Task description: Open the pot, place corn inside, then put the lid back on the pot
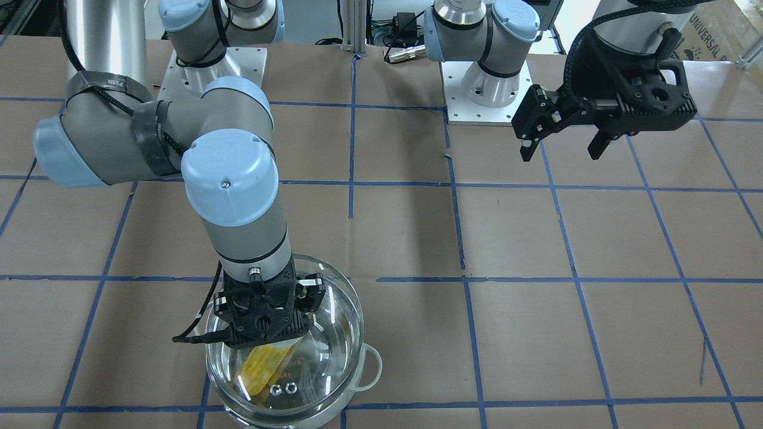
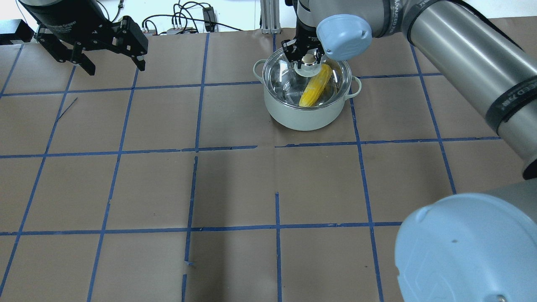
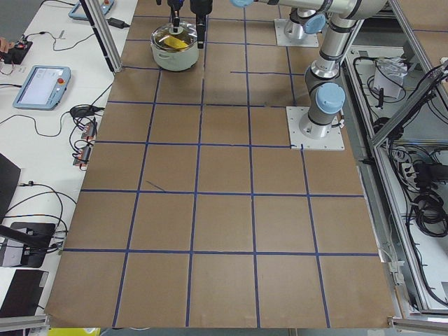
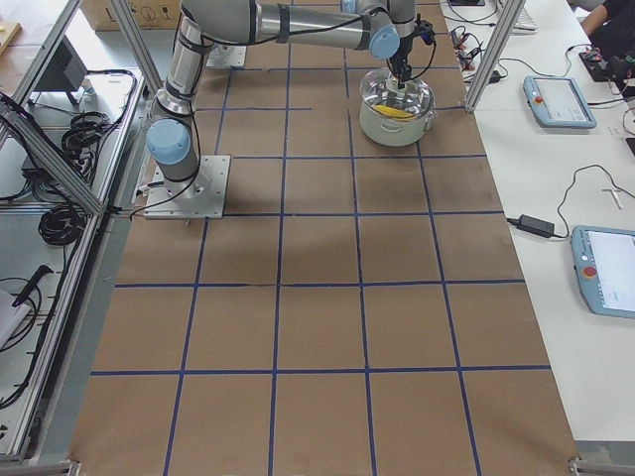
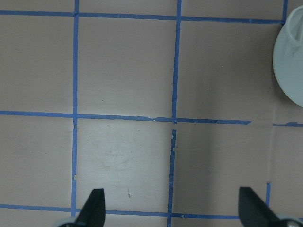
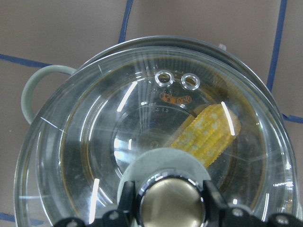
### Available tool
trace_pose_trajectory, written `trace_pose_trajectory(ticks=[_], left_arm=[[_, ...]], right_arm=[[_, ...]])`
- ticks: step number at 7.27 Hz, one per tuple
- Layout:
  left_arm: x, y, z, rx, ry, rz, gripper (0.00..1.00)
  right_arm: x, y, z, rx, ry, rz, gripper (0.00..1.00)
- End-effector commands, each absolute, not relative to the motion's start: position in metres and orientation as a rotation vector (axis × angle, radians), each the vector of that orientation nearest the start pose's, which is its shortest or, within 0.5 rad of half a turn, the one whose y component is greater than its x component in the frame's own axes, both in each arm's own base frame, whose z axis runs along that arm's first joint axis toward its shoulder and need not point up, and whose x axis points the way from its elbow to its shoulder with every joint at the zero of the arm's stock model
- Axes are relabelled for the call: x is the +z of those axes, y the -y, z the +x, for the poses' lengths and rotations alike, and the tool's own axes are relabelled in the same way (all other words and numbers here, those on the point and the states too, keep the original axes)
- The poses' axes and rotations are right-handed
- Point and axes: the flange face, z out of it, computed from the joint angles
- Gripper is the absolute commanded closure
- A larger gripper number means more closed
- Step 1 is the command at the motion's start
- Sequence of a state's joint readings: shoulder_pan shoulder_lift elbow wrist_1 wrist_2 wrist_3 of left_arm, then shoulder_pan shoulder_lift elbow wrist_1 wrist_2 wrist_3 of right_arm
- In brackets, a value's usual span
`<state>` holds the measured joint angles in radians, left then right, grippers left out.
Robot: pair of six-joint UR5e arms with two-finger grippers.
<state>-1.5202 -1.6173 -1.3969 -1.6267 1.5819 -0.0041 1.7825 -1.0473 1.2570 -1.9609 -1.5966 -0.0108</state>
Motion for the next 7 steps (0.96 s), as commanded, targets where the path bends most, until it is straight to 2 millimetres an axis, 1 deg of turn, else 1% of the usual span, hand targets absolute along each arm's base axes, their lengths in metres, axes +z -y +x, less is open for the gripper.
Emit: trace_pose_trajectory(ticks=[1,2,3,5,7], left_arm=[[0.5424,0.5202,-0.1060,-0.112,-3.126,-0.087,0.00],[0.5425,0.5204,-0.1060,-0.115,-3.126,-0.087,0.00],[0.5427,0.5205,-0.1060,-0.117,-3.126,-0.087,0.00],[0.5427,0.5205,-0.1060,-0.117,-3.126,-0.087,0.00],[0.5429,0.5206,-0.1060,-0.120,-3.126,-0.087,0.00]], right_arm=[[0.3861,0.6760,0.2785,-0.338,-3.113,-0.345,0.54],[0.3842,0.6780,0.2768,-0.346,-3.134,-0.348,0.54],[0.3882,0.6788,0.2764,-0.364,-3.135,-0.371,0.54],[0.3875,0.6802,0.2767,-0.390,-3.130,-0.363,0.54],[0.3840,0.6843,0.2786,-0.464,-3.117,-0.359,0.54]])
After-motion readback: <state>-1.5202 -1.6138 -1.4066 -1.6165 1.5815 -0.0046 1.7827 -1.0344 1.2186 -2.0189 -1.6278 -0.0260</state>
